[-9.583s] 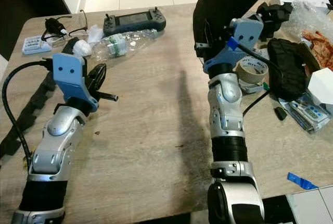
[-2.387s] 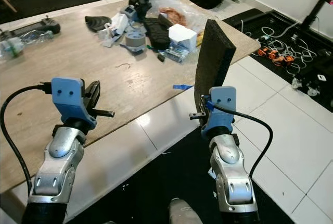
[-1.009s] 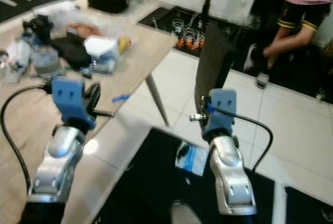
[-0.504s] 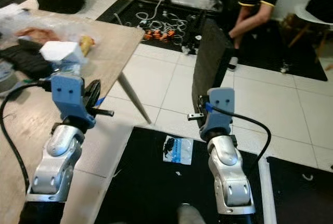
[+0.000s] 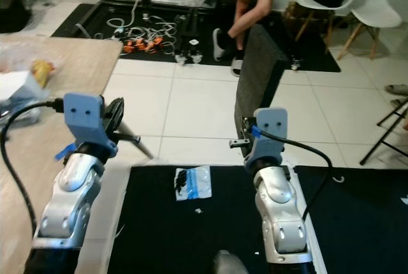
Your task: Picking trash to rubbish bin
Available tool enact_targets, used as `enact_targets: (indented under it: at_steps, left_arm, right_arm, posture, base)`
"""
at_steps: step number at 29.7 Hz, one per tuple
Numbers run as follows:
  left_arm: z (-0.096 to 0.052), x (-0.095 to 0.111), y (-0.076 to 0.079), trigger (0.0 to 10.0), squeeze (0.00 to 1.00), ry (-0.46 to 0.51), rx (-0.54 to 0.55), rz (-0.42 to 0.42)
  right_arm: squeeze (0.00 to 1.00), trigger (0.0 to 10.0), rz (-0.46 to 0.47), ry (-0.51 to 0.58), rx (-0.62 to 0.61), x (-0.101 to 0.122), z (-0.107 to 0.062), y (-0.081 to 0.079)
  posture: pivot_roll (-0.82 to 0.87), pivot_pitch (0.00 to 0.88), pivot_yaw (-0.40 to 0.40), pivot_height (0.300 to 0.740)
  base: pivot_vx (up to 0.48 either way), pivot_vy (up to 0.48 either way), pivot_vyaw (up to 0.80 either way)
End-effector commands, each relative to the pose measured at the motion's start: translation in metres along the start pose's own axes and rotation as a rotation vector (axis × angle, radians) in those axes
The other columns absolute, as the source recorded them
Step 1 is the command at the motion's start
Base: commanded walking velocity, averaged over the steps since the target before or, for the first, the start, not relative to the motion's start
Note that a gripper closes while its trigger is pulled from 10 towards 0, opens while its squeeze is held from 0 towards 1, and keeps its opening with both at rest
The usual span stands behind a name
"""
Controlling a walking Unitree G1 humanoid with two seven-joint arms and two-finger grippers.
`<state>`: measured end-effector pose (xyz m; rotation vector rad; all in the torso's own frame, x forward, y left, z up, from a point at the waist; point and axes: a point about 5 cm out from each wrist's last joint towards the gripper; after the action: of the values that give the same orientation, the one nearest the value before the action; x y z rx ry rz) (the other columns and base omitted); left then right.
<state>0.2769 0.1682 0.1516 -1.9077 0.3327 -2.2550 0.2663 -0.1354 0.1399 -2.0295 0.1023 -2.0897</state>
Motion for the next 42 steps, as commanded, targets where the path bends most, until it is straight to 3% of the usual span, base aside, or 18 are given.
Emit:
enact_targets:
  at_steps: [1,42]
  left_arm:
    - [0.0004,-0.0006,0.0036,10.0,0.00,-0.003,-0.012,-0.004]
    - [0.0016,-0.0016,0.0089,10.0,0.00,-0.002,-0.034,-0.003]
  right_arm:
    - [0.00,10.0,-0.003,0.005,-0.006,0.0017,-0.0006,0.0025]
    - [0.00,10.0,-0.006,-0.003,0.000,-0.0005,-0.0013,0.0017]
  posture:
    - [-0.02,0.048,-0.014,0.740]
    - [-0.03,0.031,-0.005,0.740]
  base:
    - [0.000,0.000,-0.66]
    - [0.000,0.000,-0.66]
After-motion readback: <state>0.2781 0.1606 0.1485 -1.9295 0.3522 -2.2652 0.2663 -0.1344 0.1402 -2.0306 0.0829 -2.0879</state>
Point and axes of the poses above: a point about 5 cm out from each wrist's last joint towards the gripper, its own z axis pointing out of the wrist towards the gripper, its own x axis along the axis of the wrist's last joint, y = z × x, and after that the axes turned 12 degrees about z, right-handed
